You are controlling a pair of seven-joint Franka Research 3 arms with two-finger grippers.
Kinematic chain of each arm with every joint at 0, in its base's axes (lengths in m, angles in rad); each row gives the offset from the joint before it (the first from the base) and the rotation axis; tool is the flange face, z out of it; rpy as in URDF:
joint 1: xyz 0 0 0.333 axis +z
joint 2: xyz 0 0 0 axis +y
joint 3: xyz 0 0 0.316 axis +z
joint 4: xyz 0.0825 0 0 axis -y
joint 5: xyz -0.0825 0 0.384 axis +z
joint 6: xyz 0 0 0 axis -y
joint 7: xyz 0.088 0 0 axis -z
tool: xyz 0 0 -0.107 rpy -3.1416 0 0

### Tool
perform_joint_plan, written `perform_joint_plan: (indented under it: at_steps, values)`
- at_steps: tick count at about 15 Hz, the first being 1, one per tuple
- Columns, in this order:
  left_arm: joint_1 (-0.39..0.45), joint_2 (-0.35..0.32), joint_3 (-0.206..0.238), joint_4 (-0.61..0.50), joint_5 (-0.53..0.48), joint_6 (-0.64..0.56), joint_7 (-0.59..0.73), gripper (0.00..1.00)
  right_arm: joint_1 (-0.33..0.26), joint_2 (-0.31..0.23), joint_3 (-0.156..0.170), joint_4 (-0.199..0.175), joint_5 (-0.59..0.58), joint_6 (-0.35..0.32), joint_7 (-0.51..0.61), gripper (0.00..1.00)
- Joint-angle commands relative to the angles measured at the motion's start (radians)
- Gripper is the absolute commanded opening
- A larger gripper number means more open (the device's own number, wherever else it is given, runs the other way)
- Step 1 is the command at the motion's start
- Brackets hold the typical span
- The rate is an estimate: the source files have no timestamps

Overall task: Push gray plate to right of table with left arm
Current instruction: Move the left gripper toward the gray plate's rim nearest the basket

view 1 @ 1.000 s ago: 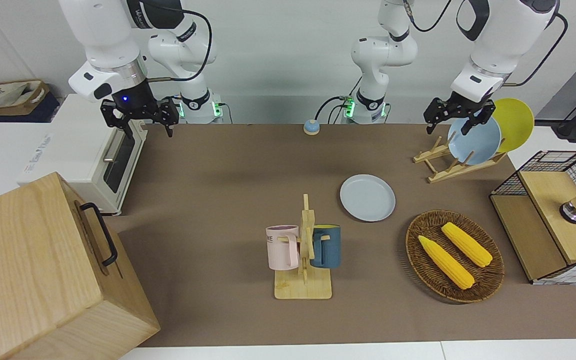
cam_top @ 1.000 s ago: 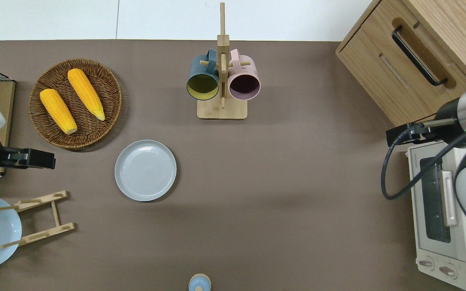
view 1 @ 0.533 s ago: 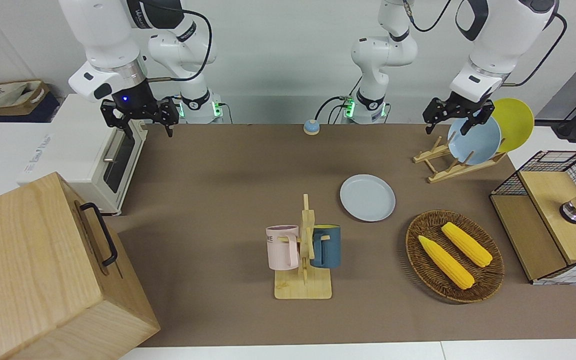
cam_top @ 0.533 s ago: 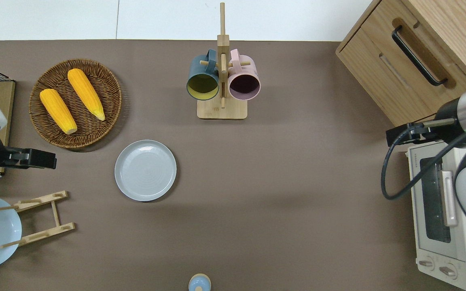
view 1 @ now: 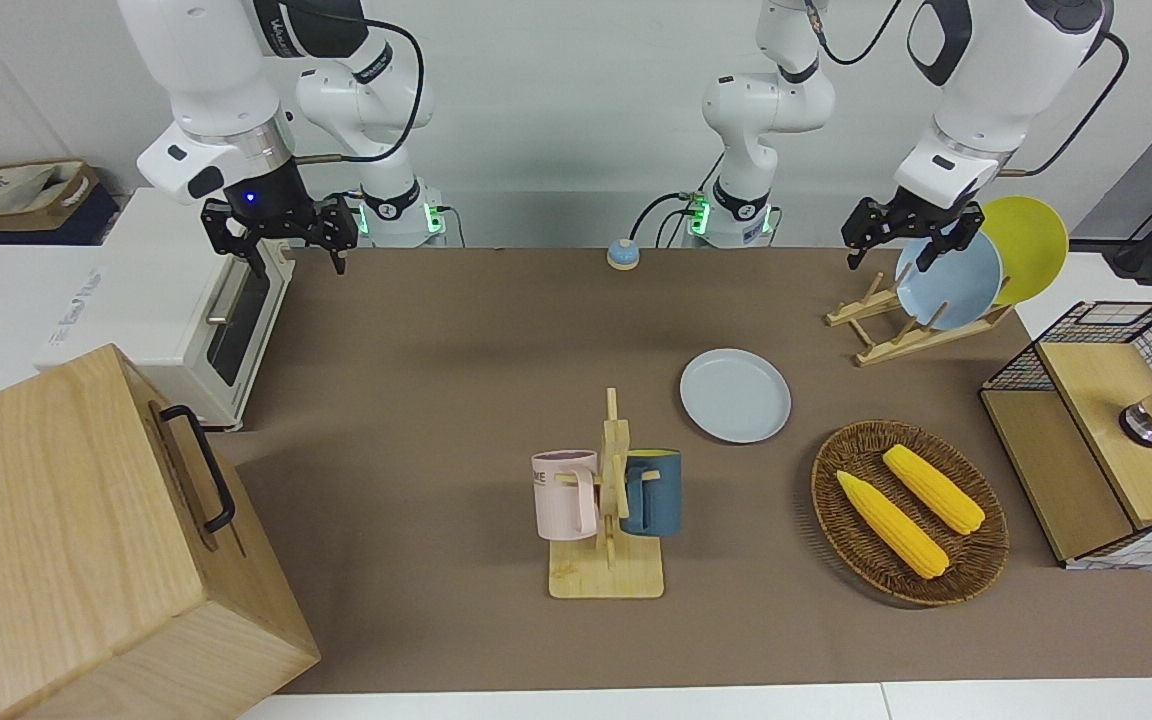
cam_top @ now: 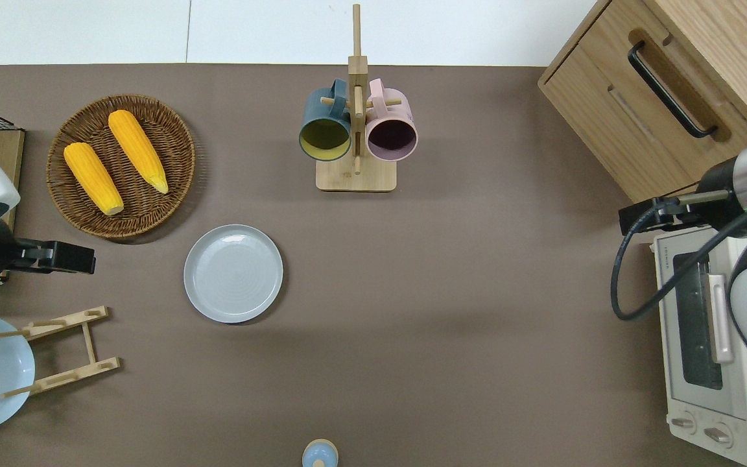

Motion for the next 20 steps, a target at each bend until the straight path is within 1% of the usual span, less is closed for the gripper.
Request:
perform_joint_plan:
  at_steps: [1,6,11,20]
  values:
    - [-0.006,-0.015,-0.008,-0.043,0.004,0.002,-0.016,1.00,-0.001,-0.006,0.000,0.001,0.007,-0.011,0.003,0.983]
    - [-0.008,-0.035,-0.025,-0.119,0.000,0.034,-0.019,1.00,-0.001,-0.006,0.000,0.001,0.007,-0.011,0.003,0.983]
    - [-0.006,-0.084,-0.027,-0.247,-0.014,0.145,-0.039,1.00,-0.001,-0.006,0.000,0.001,0.007,-0.011,0.003,0.983]
    - [-0.008,-0.081,-0.027,-0.365,-0.023,0.301,-0.040,1.00,-0.001,-0.006,0.000,0.001,0.007,-0.011,0.003,0.983]
